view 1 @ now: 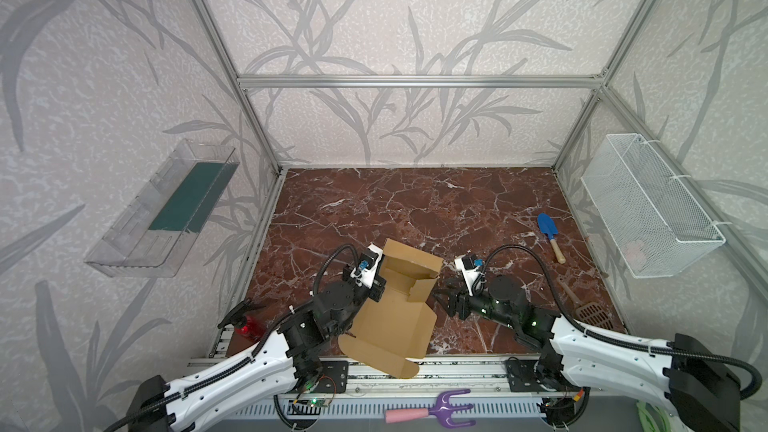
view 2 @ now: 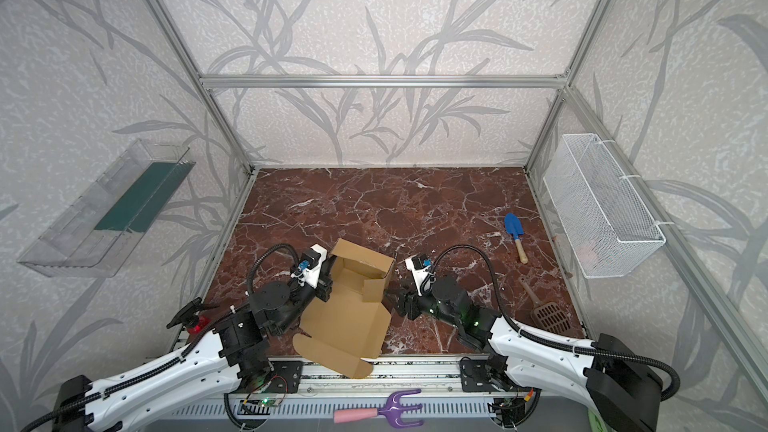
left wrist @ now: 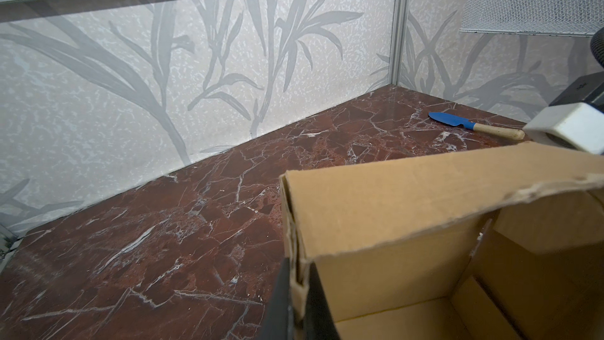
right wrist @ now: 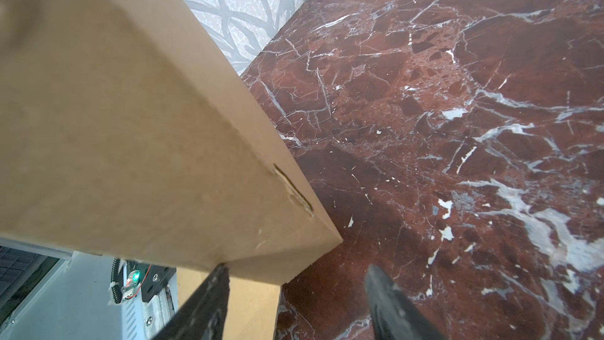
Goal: Fold the paper box
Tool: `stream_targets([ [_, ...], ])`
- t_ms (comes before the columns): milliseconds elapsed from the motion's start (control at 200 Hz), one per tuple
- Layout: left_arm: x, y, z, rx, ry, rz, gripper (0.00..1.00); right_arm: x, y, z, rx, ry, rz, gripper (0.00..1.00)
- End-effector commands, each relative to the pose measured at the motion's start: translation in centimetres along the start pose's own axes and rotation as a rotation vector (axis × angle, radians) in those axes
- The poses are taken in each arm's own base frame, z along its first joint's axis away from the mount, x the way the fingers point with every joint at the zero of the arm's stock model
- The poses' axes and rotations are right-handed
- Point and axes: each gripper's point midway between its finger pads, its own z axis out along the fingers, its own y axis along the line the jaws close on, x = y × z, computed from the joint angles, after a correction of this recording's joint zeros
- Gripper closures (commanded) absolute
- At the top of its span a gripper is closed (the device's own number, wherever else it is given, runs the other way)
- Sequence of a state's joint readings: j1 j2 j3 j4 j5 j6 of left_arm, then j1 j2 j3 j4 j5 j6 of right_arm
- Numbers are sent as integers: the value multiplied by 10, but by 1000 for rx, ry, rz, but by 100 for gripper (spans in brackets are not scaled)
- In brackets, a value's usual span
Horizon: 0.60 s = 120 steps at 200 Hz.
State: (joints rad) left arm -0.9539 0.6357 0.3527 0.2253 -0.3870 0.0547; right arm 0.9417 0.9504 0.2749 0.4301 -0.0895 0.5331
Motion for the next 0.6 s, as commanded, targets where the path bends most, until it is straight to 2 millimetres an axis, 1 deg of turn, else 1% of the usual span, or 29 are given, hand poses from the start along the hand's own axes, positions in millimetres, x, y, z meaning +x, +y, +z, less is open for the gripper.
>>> stream_targets([
  [0,-6,-3,0,12,-23,5,100,-34,22,-1,-41,-101,-52,34],
  [205,-5,-3,0,8,-17,15,100,-40,24,-5,-29,-125,-69,34],
  [595,-4,-3,0,7,-12,26,100,-30,33,-8,-54,-92,-107,34],
])
